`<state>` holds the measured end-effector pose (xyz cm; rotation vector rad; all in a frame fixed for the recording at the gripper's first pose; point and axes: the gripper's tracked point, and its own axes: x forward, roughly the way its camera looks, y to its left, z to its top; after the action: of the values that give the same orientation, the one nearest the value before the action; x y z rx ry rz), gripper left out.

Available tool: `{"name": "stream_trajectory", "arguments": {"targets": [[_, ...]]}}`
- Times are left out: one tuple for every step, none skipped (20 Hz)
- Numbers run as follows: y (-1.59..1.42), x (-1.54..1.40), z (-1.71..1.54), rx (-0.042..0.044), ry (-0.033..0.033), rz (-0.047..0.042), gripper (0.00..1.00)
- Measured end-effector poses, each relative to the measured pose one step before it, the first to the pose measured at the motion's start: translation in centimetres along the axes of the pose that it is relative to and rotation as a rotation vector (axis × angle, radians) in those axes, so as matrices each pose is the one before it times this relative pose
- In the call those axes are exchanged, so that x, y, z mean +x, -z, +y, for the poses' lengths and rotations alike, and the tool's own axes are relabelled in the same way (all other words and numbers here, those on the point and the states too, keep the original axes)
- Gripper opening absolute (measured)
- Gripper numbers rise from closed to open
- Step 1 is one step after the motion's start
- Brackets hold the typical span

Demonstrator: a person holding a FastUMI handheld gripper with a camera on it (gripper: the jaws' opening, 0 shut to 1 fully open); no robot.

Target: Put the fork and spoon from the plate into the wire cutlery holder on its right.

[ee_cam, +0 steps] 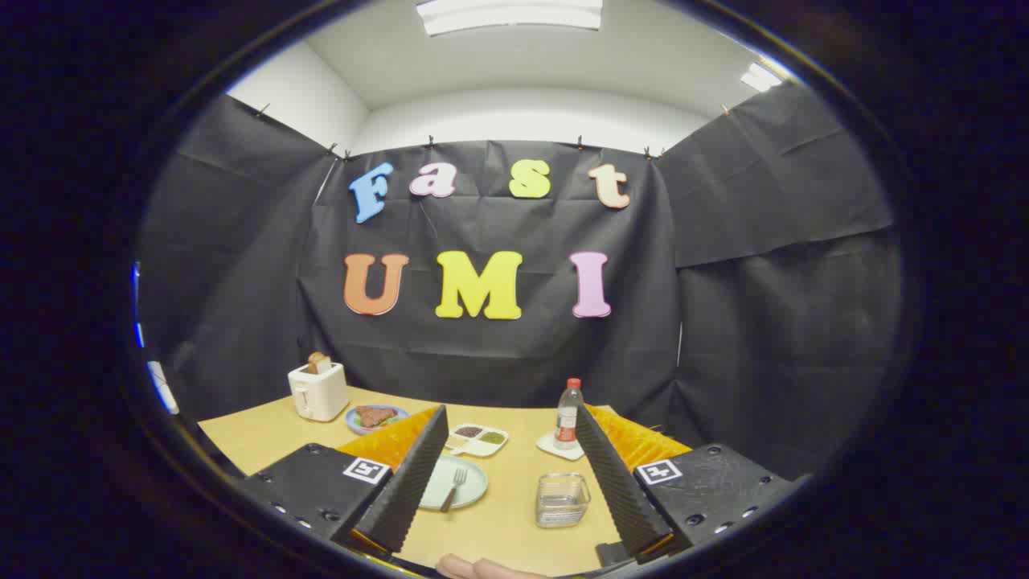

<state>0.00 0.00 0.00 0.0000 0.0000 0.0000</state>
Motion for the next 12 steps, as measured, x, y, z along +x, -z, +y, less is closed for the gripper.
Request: {"name": "stream_trajectory", "arguments": {"targets": [[0.506, -0.203, 0.926, 0.01505, -0.01457, 0.01293, 0.95], [0.276, -0.169, 0.644, 0.01210, -0.00799, 0.01127, 0.95], [0.317, 0.064, 0.225, 0.00748, -0.00044, 0.01050, 0.95], [0.162, 0.035, -0.047, 0.00045, 0.00978, 0.00894, 0.95], [0.176, 0.184, -0.077, 0.00288, 0.01018, 0.00602, 0.96], [0.062, 0.027, 0.007, 0.00607, 0.00659, 0.00473, 0.96], [0.097, 0.087, 0.107, 0.00698, 0.00389, 0.00034, 0.96], [0.060, 0.123, -0.069, 0.00391, 0.00802, 0.00300, 0.96], [0.315, 0.179, -0.244, -0.00308, 0.00946, 0.00488, 0.96], [0.023, 0.201, -0.276, -0.00581, 0.01309, 0.00154, 0.95], [0.023, 0.122, -0.212, -0.00329, 0.01301, -0.00183, 0.96], [-0.154, 0.086, 0.001, -0.00211, 0.00173, -0.00471, 0.95]]}}
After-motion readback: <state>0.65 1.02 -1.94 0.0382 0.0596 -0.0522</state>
